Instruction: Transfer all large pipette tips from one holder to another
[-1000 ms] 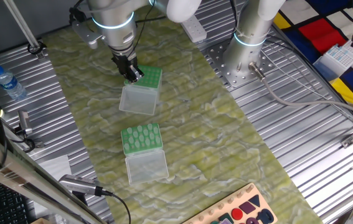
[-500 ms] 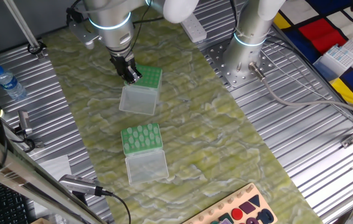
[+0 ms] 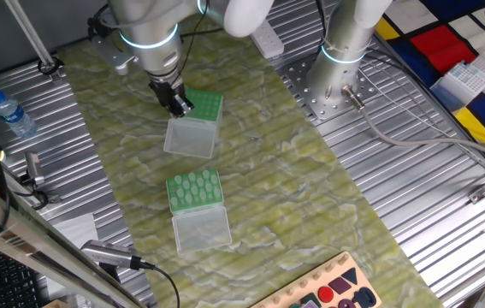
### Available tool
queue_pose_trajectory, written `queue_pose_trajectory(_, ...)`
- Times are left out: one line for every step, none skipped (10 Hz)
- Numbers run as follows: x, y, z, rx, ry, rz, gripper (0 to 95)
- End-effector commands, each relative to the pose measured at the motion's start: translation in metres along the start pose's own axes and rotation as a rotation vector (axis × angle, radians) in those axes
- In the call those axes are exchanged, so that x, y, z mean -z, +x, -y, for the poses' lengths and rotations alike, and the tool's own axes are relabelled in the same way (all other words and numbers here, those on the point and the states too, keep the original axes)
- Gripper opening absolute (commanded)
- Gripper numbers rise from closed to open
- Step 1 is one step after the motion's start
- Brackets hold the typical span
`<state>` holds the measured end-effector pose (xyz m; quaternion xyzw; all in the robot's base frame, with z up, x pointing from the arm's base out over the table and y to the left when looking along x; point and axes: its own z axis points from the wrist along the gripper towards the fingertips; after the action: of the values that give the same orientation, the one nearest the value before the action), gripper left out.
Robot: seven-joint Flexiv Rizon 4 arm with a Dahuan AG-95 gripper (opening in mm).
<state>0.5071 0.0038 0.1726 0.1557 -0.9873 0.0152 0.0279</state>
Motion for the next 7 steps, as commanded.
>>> queue_pose_trajectory(-0.001,-0.001,0.000,0.081,-0.028,0.034,0.0)
queue_pose_trajectory(-0.001,-0.001,0.000,0.070,-0.041,0.045,0.0)
queue_pose_trajectory(-0.001,-0.001,0.000,0.056,-0.047,0.044,0.0)
queue_pose_trajectory(-0.001,-0.001,0.000,0.046,-0.049,0.040,0.0)
queue_pose_trajectory(-0.001,-0.001,0.000,0.032,-0.045,0.034,0.0)
queue_pose_trajectory(0.005,-0.020,-0.011,0.006,-0.039,0.023,0.0)
queue_pose_trajectory(0.009,-0.043,-0.028,-0.014,-0.035,0.016,0.0)
